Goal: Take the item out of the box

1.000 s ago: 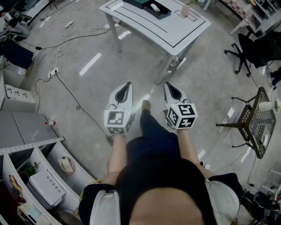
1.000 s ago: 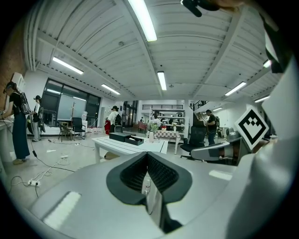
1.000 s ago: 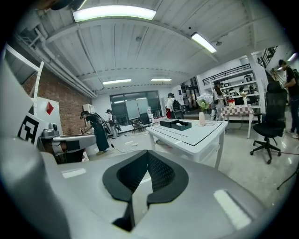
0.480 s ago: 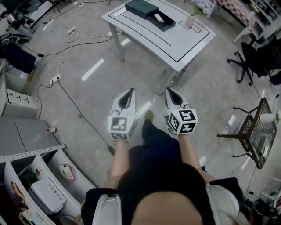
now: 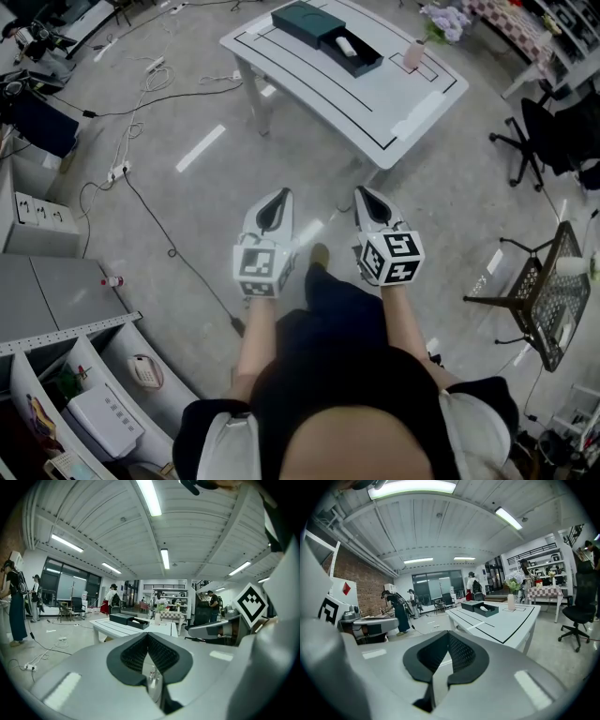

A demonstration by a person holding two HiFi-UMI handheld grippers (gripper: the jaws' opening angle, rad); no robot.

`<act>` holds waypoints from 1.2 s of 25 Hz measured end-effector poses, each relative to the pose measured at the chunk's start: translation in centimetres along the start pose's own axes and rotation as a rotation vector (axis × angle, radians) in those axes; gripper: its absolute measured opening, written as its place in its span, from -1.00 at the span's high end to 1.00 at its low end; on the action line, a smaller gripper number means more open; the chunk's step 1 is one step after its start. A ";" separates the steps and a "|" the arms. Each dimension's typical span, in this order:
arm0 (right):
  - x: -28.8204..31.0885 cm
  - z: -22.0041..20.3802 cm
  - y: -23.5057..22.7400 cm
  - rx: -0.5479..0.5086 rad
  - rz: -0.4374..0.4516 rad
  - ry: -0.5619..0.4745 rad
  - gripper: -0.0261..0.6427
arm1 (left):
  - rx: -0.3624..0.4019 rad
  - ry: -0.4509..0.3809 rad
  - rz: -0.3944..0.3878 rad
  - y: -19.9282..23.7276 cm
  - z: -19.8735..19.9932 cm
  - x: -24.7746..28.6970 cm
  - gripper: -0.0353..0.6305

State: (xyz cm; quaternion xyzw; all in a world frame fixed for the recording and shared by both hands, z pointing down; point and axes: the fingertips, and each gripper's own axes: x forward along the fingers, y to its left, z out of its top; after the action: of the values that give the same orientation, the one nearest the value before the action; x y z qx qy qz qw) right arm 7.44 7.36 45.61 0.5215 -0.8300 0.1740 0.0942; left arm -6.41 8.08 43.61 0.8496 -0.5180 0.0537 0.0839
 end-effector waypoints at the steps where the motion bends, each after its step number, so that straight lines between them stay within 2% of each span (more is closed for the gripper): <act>1: 0.3 0.2 -0.2 0.002 -0.003 0.000 0.92 | -0.001 0.002 0.000 0.2 0.0 0.4 0.87; 16: 6.4 2.7 -2.5 0.006 0.009 0.006 0.92 | -0.009 0.020 0.056 5.9 0.7 5.8 0.87; 30: 11.8 5.0 -5.6 0.005 0.016 0.008 0.92 | -0.003 0.009 0.077 8.6 1.8 11.2 0.87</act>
State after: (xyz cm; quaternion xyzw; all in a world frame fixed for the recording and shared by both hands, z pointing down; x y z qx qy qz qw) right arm 7.45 -6.62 46.06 0.5145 -0.8332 0.1791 0.0948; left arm -8.89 -5.86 44.55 0.8285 -0.5502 0.0597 0.0854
